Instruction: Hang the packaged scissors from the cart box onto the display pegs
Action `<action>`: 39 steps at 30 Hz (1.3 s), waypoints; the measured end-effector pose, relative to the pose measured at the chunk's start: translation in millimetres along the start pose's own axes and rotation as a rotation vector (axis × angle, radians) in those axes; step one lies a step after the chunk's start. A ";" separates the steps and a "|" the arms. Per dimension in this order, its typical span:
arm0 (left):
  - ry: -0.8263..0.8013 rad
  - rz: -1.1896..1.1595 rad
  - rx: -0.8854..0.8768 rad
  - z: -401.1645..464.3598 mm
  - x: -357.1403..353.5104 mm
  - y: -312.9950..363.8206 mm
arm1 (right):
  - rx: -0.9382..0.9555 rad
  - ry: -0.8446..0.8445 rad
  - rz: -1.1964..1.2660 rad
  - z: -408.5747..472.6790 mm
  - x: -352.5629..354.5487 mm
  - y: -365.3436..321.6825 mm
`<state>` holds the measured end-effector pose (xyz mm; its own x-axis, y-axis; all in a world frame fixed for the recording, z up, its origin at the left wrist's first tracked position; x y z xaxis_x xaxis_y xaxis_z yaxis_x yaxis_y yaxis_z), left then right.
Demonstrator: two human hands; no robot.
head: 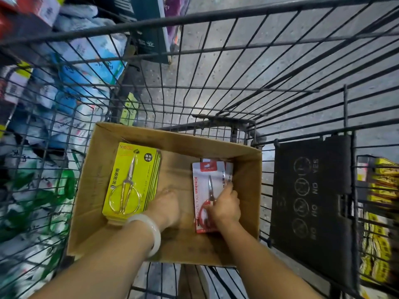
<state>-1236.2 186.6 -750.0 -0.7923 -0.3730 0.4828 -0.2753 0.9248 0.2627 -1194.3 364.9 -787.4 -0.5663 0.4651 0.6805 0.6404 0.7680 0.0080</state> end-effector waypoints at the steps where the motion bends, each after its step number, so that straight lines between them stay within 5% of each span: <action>1: -0.004 -0.020 0.001 -1.6 -1.0 0.1 | -0.015 0.000 -0.030 0.7 0.9 1.9; 4: -0.037 -0.073 0.017 -7.4 -7.2 -1.2 | -0.030 -0.036 0.012 1.3 0.2 4.7; 9: -0.054 -0.193 0.088 -22.4 -5.2 -3.5 | -0.021 -0.325 0.613 -15.7 -2.6 -2.2; 13: -0.046 -0.620 0.194 -28.3 -1.0 -10.1 | 0.071 -0.519 0.896 -46.5 13.8 -25.2; 15: -0.001 -0.740 0.234 -29.5 5.6 -13.9 | 0.087 -0.462 0.862 -46.0 19.0 -26.9; 19: 0.091 -0.728 0.251 -27.1 19.7 -20.1 | -0.032 -0.119 0.282 -17.3 17.6 2.1; 26: 0.124 -0.769 0.302 -18.8 19.6 -44.3 | -0.134 -0.102 0.046 -7.5 -17.7 10.4; 33: 0.164 -0.888 0.267 -28.9 30.4 -44.4 | -0.196 -0.227 0.113 -11.4 -30.0 14.0; 39: 0.181 -0.968 0.270 -48.2 39.1 -56.7 | -0.064 -0.335 0.519 -36.9 -24.0 1.8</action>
<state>-1225.3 116.0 -705.8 -0.0763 -0.9546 0.2880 -0.8852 0.1978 0.4211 -1160.4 338.8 -776.6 -0.2980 0.8919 0.3402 0.9000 0.3813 -0.2113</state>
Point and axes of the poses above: each hand's wrist, its own z-axis towards the middle knuckle, its own x-axis out of the back of the hand, y = z × x, the point moved 9 cm from there along z, towards the middle knuckle, and after that the axes turned 13 degrees about -z, right-handed, at the moved point
